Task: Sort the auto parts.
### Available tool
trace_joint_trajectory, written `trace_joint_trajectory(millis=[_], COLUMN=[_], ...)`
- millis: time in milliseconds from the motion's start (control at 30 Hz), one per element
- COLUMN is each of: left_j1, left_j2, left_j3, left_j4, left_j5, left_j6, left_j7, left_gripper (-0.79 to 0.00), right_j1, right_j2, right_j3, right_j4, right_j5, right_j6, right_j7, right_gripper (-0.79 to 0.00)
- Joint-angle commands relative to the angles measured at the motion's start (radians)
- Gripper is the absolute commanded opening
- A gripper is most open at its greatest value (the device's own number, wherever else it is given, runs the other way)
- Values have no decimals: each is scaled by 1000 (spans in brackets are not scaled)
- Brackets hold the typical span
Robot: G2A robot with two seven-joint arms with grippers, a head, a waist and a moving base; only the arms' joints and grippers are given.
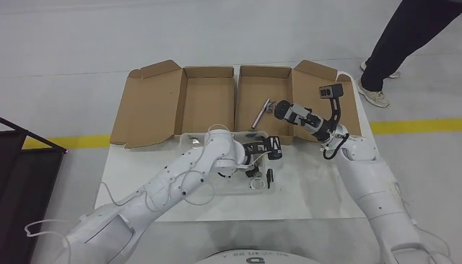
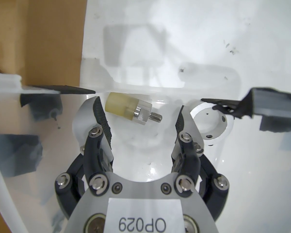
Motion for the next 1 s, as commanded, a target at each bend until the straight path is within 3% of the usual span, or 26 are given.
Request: trace_joint_trajectory(millis=[0,200,367,533,600,967], left_j1=[-3,-5,0,11,19,99], left_j2=[-2,-5,-3,8,15,68], left_j3=[2,0,-8,-30,-44,-151], left_j4=[6,24,31,25,14,-117], left_j5=[1,4,5,11,15,3], left_j6=[1,0,-6,-18,-17,-26], left_j7=[3,15,22,20,17,-28], left_gripper=[-200,-256,-462,-723,-782,-785], right_j1=[0,0,0,0,0,0], right_j2=[0,0,0,0,0,0], right_j3=[0,0,0,0,0,0], right_j4=[0,0,0,0,0,0], right_j5=[0,0,0,0,0,0], right_j6=[0,0,0,0,0,0], right_j7=[0,0,0,0,0,0], right_gripper=[0,0,0,0,0,0])
